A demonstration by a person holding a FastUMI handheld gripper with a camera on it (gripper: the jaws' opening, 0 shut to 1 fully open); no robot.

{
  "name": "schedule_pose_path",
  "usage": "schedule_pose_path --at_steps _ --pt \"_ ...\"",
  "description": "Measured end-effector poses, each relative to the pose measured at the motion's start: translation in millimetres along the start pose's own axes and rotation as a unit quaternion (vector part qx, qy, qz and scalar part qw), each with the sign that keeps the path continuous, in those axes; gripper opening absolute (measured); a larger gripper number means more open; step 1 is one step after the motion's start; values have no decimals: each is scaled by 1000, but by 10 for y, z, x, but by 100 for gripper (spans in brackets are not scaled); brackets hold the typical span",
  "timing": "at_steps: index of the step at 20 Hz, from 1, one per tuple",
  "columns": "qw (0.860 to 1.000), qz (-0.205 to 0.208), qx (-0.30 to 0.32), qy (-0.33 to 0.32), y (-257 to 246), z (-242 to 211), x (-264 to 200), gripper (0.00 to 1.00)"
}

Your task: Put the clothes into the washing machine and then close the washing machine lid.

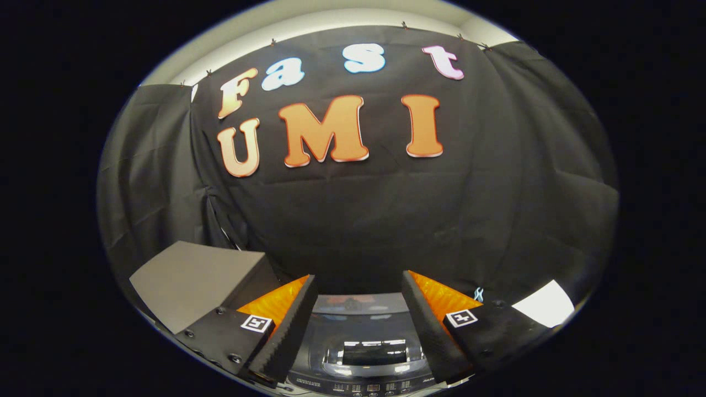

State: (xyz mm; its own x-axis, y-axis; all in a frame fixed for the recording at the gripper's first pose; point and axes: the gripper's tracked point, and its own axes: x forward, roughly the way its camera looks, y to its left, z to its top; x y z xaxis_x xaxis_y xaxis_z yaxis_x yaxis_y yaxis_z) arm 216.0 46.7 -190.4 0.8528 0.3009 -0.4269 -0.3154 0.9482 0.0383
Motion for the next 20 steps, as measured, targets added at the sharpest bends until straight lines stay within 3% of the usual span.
schedule_pose_path --at_steps 11,17,20 --pt "992 12 -37 -120 315 1228 -654 98" --pt "984 -2 -50 -169 277 1615 -925 98" --pt "982 15 -34 -186 364 1686 -1039 98"
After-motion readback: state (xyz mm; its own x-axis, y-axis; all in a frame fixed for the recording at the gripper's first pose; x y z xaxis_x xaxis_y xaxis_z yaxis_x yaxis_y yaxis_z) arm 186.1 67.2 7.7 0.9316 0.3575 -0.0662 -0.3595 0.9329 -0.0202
